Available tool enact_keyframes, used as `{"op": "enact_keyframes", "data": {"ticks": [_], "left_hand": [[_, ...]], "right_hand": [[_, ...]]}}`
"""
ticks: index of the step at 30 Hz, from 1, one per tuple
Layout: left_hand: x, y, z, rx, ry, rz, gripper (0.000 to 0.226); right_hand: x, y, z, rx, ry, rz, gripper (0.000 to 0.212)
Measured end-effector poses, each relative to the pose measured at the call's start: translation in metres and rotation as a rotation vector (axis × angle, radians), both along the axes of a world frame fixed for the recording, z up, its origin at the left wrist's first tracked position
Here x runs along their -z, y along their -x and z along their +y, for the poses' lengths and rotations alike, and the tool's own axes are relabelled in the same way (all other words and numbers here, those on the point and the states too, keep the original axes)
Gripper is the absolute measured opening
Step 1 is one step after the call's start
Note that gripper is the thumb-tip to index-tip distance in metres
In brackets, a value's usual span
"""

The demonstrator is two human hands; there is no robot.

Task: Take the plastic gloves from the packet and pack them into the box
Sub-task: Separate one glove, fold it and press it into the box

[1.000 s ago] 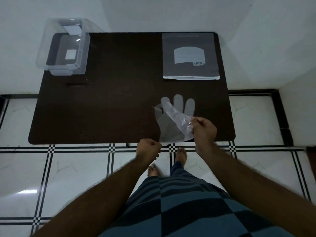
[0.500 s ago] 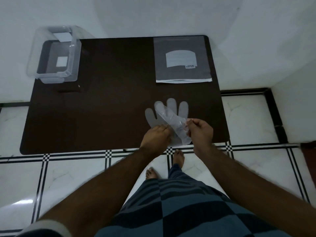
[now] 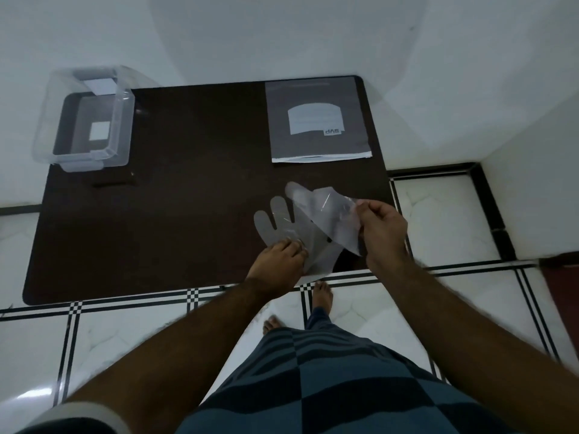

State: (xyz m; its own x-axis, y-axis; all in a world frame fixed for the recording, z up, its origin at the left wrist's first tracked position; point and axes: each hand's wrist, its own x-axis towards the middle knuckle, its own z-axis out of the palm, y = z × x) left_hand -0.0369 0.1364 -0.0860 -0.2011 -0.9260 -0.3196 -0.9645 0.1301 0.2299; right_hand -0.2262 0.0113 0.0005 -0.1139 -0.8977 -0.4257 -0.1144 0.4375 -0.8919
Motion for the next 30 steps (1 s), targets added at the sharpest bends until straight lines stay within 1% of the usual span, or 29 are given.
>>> {"op": "enact_keyframes", "data": {"ticks": [2,5,7,10,12,14,15,17,18,20,22,24,27,30], "left_hand": [[-0.002,0.0,-0.002,0.013,-0.009,-0.014,0.053],[-0.009,0.002,-0.005,-0.027,-0.013,-0.006,0.053],[-0.014,0.003,-0.007,-0.051,-0.023,0.009,0.053],[-0.021,0.002,-0.007,-0.138,0.017,0.106,0.05],[-0.031,0.0,-0.012,-0.279,0.071,0.257,0.044],[-0.049,-0.003,-0.024,-0.512,0.098,0.503,0.047],[-0.059,-0.006,-0.032,-0.614,0.135,0.631,0.054],[-0.081,-0.019,-0.051,-0.68,0.284,0.816,0.075],[-0.092,-0.027,-0.059,-0.661,0.327,0.893,0.086],[-0.12,-0.044,-0.076,-0.561,0.313,1.057,0.1],[-0.152,-0.061,-0.089,-0.498,0.176,1.26,0.104],[-0.182,-0.078,-0.099,-0.443,0.032,1.407,0.099],[-0.211,-0.101,-0.11,-0.369,-0.048,1.406,0.088],[-0.23,-0.112,-0.113,-0.394,0.016,1.36,0.07]], "right_hand": [[-0.013,0.002,-0.008,-0.013,0.064,0.017,0.007],[-0.026,0.003,-0.017,-0.044,0.136,0.0,0.005],[-0.032,0.002,-0.022,-0.076,0.164,0.013,0.01],[-0.042,-0.003,-0.026,-0.135,0.2,0.039,0.011],[-0.049,-0.007,-0.028,-0.199,0.234,0.074,0.011],[-0.057,-0.01,-0.032,-0.283,0.293,0.11,0.01],[-0.061,-0.011,-0.034,-0.333,0.334,0.13,0.01],[-0.073,-0.016,-0.041,-0.462,0.399,0.146,0.011],[-0.082,-0.02,-0.044,-0.532,0.407,0.143,0.01],[-0.101,-0.028,-0.051,-0.69,0.397,0.143,0.008],[-0.122,-0.037,-0.058,-0.851,0.4,0.112,0.011],[-0.141,-0.048,-0.065,-0.923,0.398,0.048,0.014],[-0.167,-0.066,-0.075,-0.931,0.397,0.005,0.018],[-0.187,-0.083,-0.083,-0.94,0.407,0.013,0.027]]}}
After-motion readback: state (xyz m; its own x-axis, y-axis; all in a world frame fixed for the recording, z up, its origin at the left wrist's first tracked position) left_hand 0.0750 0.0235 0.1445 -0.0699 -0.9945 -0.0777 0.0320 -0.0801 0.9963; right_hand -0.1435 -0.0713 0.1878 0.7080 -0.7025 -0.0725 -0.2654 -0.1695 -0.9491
